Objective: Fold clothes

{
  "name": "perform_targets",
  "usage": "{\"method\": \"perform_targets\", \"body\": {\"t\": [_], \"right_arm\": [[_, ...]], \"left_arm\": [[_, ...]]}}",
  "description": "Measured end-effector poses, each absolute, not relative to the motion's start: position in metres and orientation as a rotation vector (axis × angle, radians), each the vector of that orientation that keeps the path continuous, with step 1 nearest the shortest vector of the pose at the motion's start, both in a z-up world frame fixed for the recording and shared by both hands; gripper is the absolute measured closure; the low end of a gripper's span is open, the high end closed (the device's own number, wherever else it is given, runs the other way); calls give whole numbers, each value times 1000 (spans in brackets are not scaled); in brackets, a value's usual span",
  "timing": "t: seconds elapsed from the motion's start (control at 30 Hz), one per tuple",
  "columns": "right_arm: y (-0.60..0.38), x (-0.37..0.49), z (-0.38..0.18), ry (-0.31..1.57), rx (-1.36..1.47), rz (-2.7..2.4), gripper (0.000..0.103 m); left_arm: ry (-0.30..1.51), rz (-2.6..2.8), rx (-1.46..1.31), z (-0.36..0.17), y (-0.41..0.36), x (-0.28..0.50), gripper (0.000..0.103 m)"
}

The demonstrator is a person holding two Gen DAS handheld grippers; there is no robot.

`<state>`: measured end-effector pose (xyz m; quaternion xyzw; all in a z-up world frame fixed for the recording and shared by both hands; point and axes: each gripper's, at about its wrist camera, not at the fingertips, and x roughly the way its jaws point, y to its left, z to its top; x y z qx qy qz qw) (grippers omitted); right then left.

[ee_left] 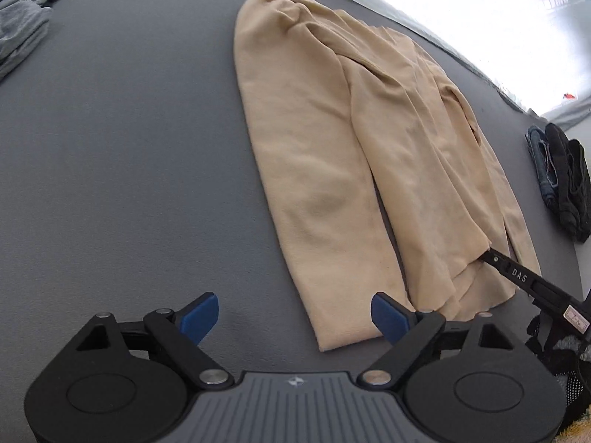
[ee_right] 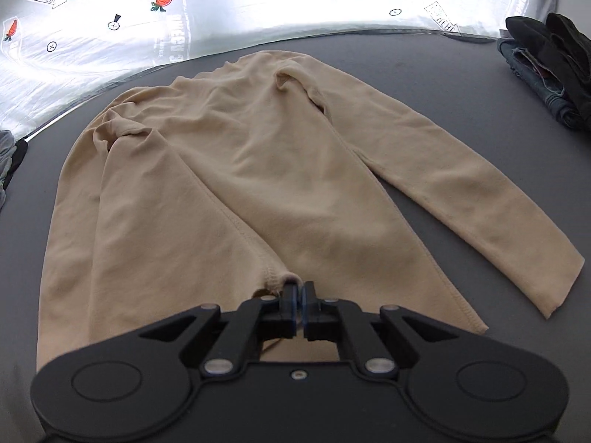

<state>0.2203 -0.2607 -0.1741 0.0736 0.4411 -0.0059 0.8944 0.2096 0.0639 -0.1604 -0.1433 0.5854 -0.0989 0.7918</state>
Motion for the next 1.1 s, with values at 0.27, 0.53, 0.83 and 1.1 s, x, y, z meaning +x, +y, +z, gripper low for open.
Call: {"method": "perform_targets", "body": {"t": [0.27, 0.53, 0.83, 1.1], "right_arm": [[-261, 213, -179, 848, 69, 81, 100], [-266, 213, -179, 838, 63, 126, 100], [-262, 218, -174, 875, 95, 86, 99], [-207, 195, -107, 759, 121, 287, 101]], "left_arm": [[1221, -139, -175, -169, 16, 211, 71], [974, 122, -115, -79, 82, 194, 100], [780, 670, 46, -21, 219, 209, 80], [827, 509, -218, -49, 217, 179, 42]]}}
